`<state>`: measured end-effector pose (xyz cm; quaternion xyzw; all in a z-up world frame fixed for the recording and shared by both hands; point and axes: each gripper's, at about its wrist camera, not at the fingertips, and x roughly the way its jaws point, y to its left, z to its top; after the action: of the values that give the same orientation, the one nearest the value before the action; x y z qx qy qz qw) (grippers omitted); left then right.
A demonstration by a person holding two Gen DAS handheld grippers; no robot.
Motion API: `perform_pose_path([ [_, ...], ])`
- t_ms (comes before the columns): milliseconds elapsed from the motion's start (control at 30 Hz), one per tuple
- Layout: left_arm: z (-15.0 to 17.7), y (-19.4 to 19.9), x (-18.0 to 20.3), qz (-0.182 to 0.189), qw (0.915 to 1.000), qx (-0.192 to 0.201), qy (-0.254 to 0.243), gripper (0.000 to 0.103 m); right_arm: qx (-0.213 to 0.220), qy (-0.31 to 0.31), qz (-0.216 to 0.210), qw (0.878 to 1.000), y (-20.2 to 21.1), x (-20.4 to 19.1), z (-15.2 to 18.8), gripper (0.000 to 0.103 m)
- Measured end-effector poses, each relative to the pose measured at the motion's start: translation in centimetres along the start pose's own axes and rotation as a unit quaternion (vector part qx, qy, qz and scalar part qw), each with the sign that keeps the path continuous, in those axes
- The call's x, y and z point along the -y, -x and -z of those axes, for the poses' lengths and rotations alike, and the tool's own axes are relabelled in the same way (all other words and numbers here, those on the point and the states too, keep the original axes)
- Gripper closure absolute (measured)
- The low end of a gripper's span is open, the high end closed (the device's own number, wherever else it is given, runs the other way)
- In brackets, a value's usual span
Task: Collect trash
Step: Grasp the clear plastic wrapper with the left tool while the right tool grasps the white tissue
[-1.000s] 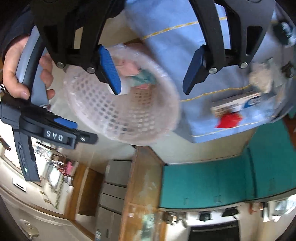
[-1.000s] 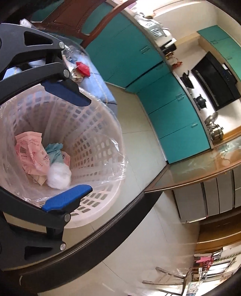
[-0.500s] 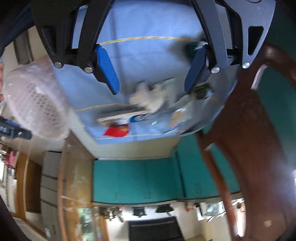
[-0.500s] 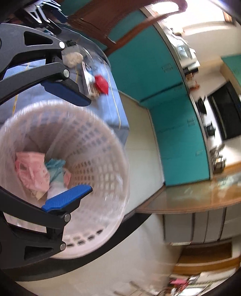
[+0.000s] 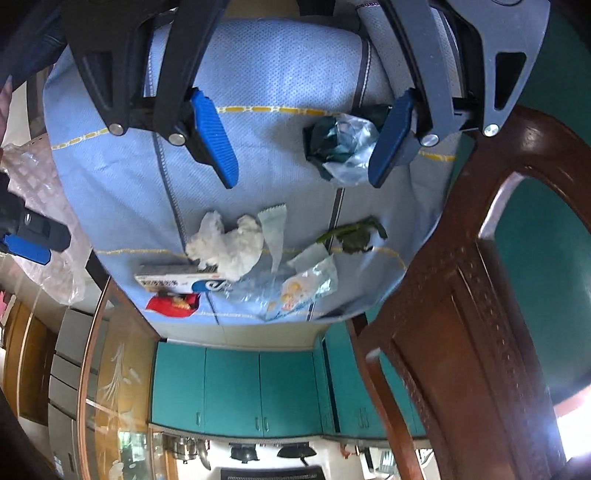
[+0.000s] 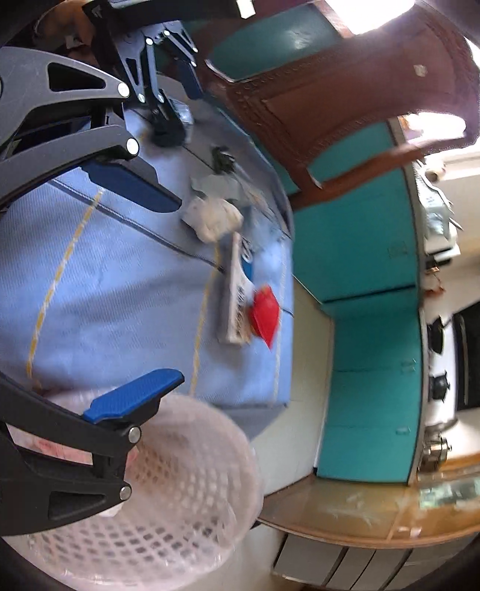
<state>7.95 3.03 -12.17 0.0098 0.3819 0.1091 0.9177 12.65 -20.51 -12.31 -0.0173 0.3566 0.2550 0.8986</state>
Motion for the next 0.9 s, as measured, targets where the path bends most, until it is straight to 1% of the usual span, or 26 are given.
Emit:
perform_pose_path([
  [100,0.3,-0.6,-0.1,0.009,0.9999,-0.014,0.005,0.03,-0.005,0.011,0.0,1.0,-0.1,-0.6,0.1,0.018],
  [167,0.4,-1.1,-0.3,0.016,0.9996,-0.022,0.009,0.03,-0.006,0.005,-0.002,1.0,-0.1,-0.5,0.1,0.018],
  [267,0.6,-1.8,-0.6,0.015,0.9992,-0.034,0.015,0.03,-0.008,-0.001,0.0,1.0,-0.1,-0.1,0.1,0.018],
  [333,0.7,-2.1,-0.7,0.016,0.999,-0.039,0.018,0.031,-0.01,-0.002,0.001,1.0,-0.2,0.0,0.2,0.018],
  [400,0.8,-2.3,-0.8,0.023,0.9985,-0.044,0.022,0.034,-0.012,0.0,0.002,1.0,-0.2,0.0,0.2,0.018],
  [433,0.8,-2.3,-0.9,0.024,0.9985,-0.043,0.024,0.036,-0.013,0.0,0.002,1.0,-0.3,0.0,0.2,0.018],
  [500,0.8,-2.3,-1.2,0.025,0.9985,-0.041,0.026,0.051,-0.014,0.002,0.001,1.0,-0.4,-0.1,0.2,0.018],
  [533,0.7,-2.2,-1.4,0.03,0.9983,-0.041,0.029,0.054,-0.014,0.003,0.001,1.0,-0.5,-0.2,0.3,0.018],
  [600,0.7,-2.2,-1.8,0.034,0.9981,-0.037,0.034,0.068,-0.016,0.007,0.002,1.0,-0.6,-0.4,0.3,0.018],
  [667,0.7,-2.3,-2.1,0.035,0.9982,-0.034,0.036,0.077,-0.016,0.008,0.002,1.0,-0.7,-0.5,0.3,0.018],
  [800,0.6,-2.3,-3.2,0.049,0.9964,-0.03,0.062,0.088,-0.021,0.004,0.002,1.0,-1.0,-0.2,0.5,0.018],
  [900,0.5,-2.3,-3.4,0.051,0.9963,-0.027,0.064,0.09,-0.025,0.0,0.001,1.0,-1.4,0.0,0.5,0.018],
])
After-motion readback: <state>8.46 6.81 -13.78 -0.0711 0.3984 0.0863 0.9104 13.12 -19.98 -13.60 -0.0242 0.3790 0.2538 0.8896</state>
